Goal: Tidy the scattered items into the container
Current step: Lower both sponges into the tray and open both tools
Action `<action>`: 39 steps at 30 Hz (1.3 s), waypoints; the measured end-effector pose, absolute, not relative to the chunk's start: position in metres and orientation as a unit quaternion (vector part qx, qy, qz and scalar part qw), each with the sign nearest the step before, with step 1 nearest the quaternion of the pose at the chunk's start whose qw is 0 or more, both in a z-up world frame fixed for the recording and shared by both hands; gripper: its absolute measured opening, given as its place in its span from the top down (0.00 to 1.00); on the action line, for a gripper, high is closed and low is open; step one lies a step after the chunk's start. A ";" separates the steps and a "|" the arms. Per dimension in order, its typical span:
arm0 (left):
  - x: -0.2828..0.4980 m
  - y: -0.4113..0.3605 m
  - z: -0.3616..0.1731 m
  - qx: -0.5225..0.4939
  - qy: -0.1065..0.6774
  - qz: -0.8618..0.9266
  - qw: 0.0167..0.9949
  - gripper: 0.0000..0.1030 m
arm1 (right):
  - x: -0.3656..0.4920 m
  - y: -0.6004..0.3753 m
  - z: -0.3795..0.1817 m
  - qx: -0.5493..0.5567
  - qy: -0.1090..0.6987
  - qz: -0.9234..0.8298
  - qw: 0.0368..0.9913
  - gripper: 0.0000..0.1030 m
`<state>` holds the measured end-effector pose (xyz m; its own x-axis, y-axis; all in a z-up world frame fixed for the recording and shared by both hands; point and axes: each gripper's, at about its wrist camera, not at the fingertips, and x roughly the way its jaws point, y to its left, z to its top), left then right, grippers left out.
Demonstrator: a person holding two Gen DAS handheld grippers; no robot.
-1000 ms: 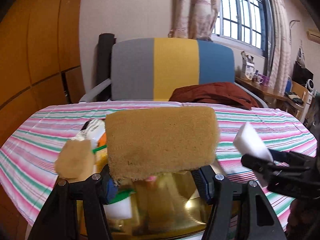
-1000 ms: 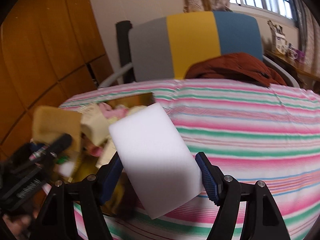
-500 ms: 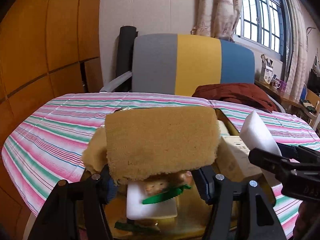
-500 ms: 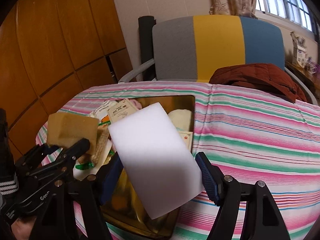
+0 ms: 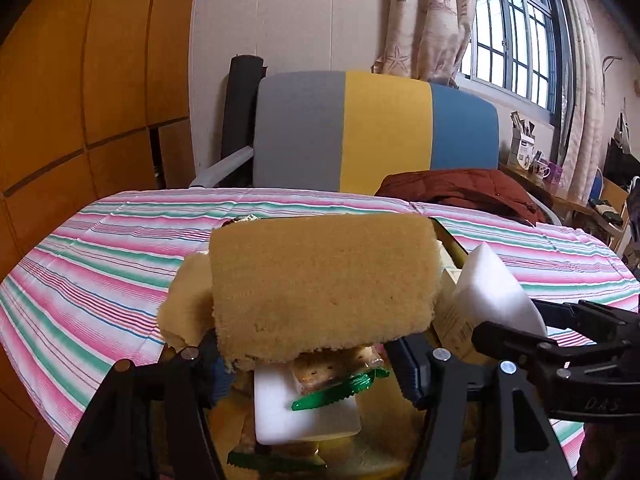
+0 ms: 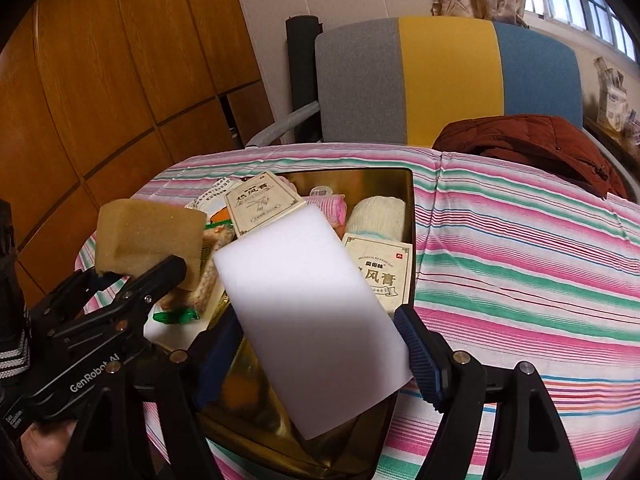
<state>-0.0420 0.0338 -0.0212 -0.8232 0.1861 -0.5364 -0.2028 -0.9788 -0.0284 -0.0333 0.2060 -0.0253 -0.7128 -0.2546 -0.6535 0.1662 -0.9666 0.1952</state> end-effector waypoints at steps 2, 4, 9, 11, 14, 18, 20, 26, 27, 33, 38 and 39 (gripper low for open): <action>-0.039 0.035 -0.021 -0.279 0.019 0.954 0.103 0.36 | -0.032 0.205 -0.026 0.361 -0.059 -0.924 0.114 0.23; -0.040 0.036 -0.021 -0.282 0.019 0.954 0.100 0.35 | -0.032 0.206 -0.026 0.361 -0.066 -0.923 0.116 0.21; -0.041 0.039 -0.019 -0.285 0.020 0.954 0.096 0.34 | -0.030 0.209 -0.025 0.364 -0.089 -0.918 0.131 0.21; -0.041 0.041 -0.021 -0.289 0.023 0.952 0.095 0.33 | -0.030 0.209 -0.025 0.363 -0.095 -0.917 0.135 0.20; -0.041 0.043 -0.023 -0.296 0.024 0.950 0.093 0.33 | -0.029 0.209 -0.026 0.363 -0.105 -0.915 0.142 0.20; -0.040 0.044 -0.024 -0.297 0.025 0.951 0.089 0.32 | -0.027 0.214 -0.025 0.364 -0.135 -0.909 0.154 0.16; -0.039 0.044 -0.024 -0.296 0.026 0.951 0.084 0.32 | -0.026 0.215 -0.025 0.364 -0.139 -0.908 0.154 0.16; -0.039 0.044 -0.023 -0.294 0.026 0.952 0.079 0.31 | -0.019 0.211 -0.024 0.362 -0.150 -0.905 0.167 0.15; -0.039 0.044 -0.023 -0.296 0.025 0.952 0.079 0.31 | -0.019 0.210 -0.025 0.363 -0.149 -0.905 0.167 0.15; -0.038 0.039 -0.024 -0.295 0.007 0.952 0.079 0.31 | -0.012 0.209 -0.025 0.359 -0.142 -0.908 0.166 0.15; -0.037 0.032 -0.020 -0.282 -0.001 0.957 0.075 0.31 | -0.010 0.210 -0.026 0.360 -0.120 -0.913 0.151 0.19; -0.038 0.031 -0.020 -0.282 -0.001 0.957 0.075 0.31 | -0.009 0.208 -0.026 0.358 -0.110 -0.915 0.149 0.22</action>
